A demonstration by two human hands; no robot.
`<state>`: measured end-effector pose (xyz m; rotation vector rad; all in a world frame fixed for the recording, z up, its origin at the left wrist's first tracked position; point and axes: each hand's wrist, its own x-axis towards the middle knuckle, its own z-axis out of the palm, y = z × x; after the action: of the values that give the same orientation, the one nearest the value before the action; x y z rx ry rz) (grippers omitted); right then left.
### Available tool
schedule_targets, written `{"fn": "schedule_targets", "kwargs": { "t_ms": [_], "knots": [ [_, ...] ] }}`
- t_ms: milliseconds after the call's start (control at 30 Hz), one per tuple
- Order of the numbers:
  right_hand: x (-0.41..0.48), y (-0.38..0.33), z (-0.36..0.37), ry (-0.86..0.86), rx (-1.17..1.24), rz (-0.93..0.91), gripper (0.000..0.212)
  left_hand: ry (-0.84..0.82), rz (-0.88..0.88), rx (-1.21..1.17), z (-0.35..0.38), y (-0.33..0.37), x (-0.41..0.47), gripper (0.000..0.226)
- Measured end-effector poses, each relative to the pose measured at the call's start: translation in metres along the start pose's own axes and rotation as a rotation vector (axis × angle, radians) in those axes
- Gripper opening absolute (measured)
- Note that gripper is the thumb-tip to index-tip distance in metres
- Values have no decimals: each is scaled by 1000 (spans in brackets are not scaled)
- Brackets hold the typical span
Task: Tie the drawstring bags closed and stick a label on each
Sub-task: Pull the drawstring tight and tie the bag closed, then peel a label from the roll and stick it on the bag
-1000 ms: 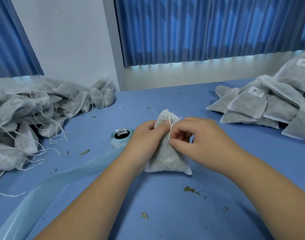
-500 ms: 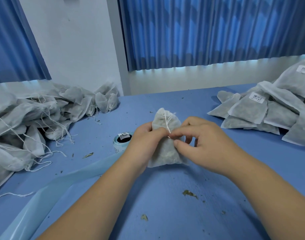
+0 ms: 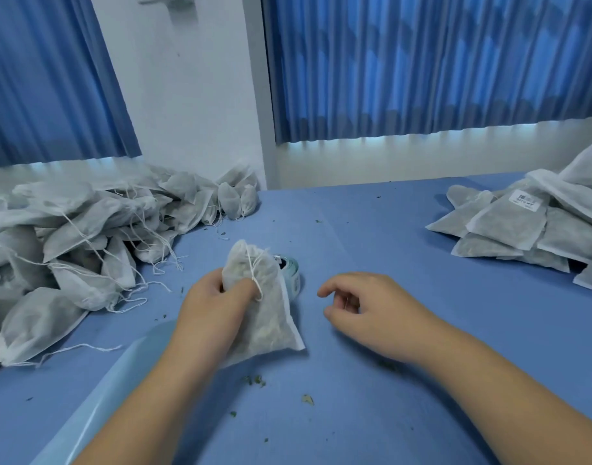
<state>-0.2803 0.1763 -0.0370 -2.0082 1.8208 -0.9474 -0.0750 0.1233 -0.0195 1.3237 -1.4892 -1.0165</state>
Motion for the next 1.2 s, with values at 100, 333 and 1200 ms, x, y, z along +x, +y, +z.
{"fn": "schedule_targets", "kwargs": {
  "t_ms": [100,333,1200],
  "knots": [
    [2,-2,8,-1,78,17,16,41,26,30,-8,-13,-1,19],
    [31,-15,17,101,41,85,31,82,68,178,-19,-37,8,4],
    [65,-36,49,12,-198,-29,44,113,73,245,-74,-45,25,7]
  ]
}}
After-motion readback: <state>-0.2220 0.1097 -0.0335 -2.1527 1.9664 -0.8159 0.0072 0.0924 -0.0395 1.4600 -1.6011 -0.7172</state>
